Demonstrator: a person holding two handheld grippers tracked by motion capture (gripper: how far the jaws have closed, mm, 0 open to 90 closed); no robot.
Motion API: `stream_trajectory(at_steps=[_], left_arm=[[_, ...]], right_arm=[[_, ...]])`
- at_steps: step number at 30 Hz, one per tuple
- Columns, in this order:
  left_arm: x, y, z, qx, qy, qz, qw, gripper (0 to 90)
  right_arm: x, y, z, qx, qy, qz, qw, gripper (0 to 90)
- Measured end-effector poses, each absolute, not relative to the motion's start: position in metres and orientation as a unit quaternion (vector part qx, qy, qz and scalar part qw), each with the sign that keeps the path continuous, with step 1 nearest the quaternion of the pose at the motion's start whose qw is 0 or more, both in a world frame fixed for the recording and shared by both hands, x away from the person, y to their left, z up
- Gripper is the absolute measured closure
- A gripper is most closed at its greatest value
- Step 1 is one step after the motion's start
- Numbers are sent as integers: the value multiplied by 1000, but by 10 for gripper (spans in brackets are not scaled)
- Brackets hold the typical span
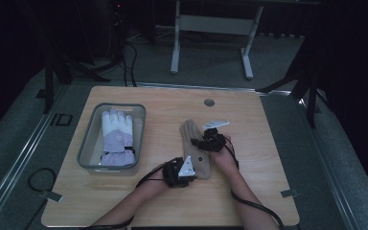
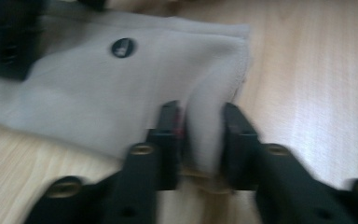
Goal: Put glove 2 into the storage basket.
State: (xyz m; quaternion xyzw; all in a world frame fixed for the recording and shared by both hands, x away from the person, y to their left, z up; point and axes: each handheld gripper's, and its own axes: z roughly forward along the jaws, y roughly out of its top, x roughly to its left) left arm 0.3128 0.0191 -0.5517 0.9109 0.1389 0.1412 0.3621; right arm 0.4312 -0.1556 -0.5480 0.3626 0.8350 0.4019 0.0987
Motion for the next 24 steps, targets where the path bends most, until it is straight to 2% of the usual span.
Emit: stream_trajectory(at_steps=[4, 6, 7, 8, 9, 15, 20, 21, 24], left_arm=[[314, 23, -550, 902, 176, 118, 376, 814], [313, 24, -550, 899, 182, 112, 382, 819], [314, 28, -548, 893, 195, 84, 397, 820], [314, 28, -548, 893, 195, 84, 397, 820], [314, 31, -547, 887, 206, 66, 408, 820], [314, 50, -537, 860, 237, 23, 452, 821], [311, 60, -527, 855, 242, 33, 458, 823], [307, 61, -521, 859, 234, 55, 451, 823], [304, 62, -516, 862, 229, 61, 449, 823]], right_arm=[[428, -155, -546, 358, 835, 405, 108, 697], [427, -157, -545, 357, 833, 409, 103, 699], [426, -158, -544, 358, 831, 416, 94, 699], [426, -158, -544, 358, 831, 416, 94, 699], [425, -160, -543, 362, 823, 432, 73, 700], [417, -163, -534, 348, 815, 455, 83, 701], [416, -164, -524, 349, 810, 463, 86, 701], [415, -164, -518, 347, 805, 474, 82, 701], [414, -159, -511, 339, 810, 472, 85, 701]])
